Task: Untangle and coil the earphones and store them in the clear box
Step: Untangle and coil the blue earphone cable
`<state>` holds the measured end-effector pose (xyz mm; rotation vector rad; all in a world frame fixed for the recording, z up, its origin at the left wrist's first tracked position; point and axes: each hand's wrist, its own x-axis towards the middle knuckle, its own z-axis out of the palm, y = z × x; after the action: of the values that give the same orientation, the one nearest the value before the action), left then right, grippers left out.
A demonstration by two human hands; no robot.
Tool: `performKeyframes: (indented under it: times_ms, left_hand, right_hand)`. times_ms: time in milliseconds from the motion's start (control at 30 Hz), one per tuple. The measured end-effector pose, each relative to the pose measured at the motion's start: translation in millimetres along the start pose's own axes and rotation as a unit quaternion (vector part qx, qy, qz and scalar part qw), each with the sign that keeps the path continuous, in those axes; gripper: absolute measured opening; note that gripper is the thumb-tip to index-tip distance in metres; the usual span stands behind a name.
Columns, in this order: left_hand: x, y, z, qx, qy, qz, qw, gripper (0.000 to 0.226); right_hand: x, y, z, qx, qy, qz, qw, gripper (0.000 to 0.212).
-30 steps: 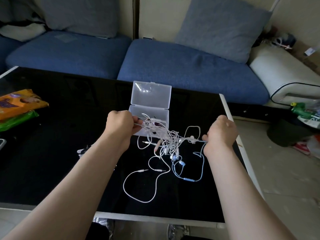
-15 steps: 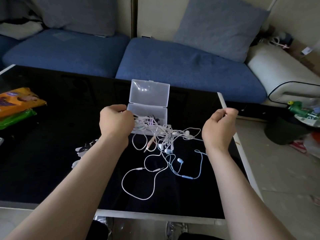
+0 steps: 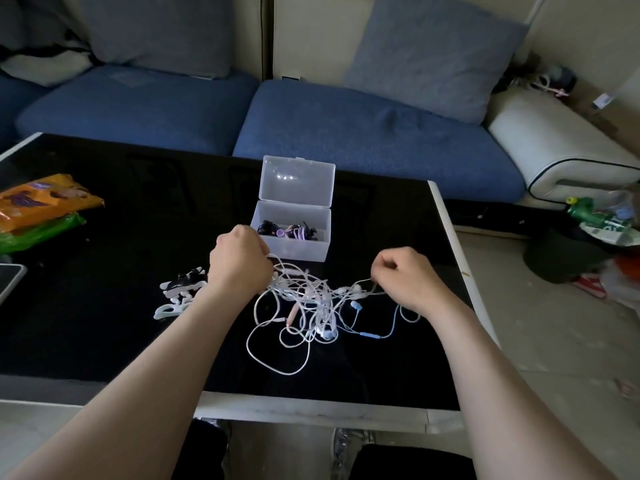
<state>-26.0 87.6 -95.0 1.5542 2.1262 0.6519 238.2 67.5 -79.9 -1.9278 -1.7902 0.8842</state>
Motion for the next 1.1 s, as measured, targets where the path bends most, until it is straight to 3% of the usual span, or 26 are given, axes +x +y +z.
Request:
performKeyframes:
  times_ms: [67,200,333,400,600,800,900,967,1033,1100]
  left_hand:
    - [-2.4,-4.9,1.9,0.039,-0.008,0.015,0.999,0.010]
    - [-9.2,-10.9,3.6,0.105,-0.060,0.020,0.992,0.016]
    - [-17.5,-12.7,0.5,0.134,-0.109,0.010,0.985,0.012]
    - [-18.2,-12.7,-1.4,0.114,-0.131,0.001,0.985,0.019]
    - [-15.9,-10.7,-5.2,-0.008,-0.133,-0.004,0.991,0.031]
    - [-18.6,1.0,-12.2,-0.121,-0.189,-0.003,0.975,0.013]
    - [-22.4,1.8,-18.9,-0.162,-0.219,0.013,0.962,0.021]
    - [-24.6,1.9,-22.3,-0.174,-0.229,0.037,0.957,0.023]
    - [-27.7,3.4,-25.7,-0.168,-0.230,0.075,0.956,0.024]
    - [-29.0,3.9,-27.4,-0.156,-0.227,0.118,0.954,0.025]
  right_hand:
    - [-4.2,8.1,1.0,-0.015,-0.054,0.019,0.998,0.015]
    - [-13.6,14.3,6.8,-0.121,-0.077,0.022,0.989,0.003]
    - [-24.6,6.3,9.2,-0.202,-0.064,0.018,0.977,0.023]
    - [-28.1,0.7,10.3,-0.215,-0.071,0.026,0.974,0.028]
    - [-31.1,-8.2,18.9,-0.242,-0.087,0.008,0.966,0.009]
    - [-27.6,-24.3,21.9,-0.268,-0.062,0.009,0.961,0.013]
    - [-24.4,-32.3,24.1,-0.195,0.072,-0.027,0.978,0.034]
    - [-24.0,-41.1,29.2,-0.062,0.168,-0.108,0.978,0.026]
    - [-26.1,-52.7,36.6,0.040,0.182,-0.178,0.966,0.015]
    - [-28.2,-61.8,45.3,0.065,0.135,-0.207,0.967,0.012]
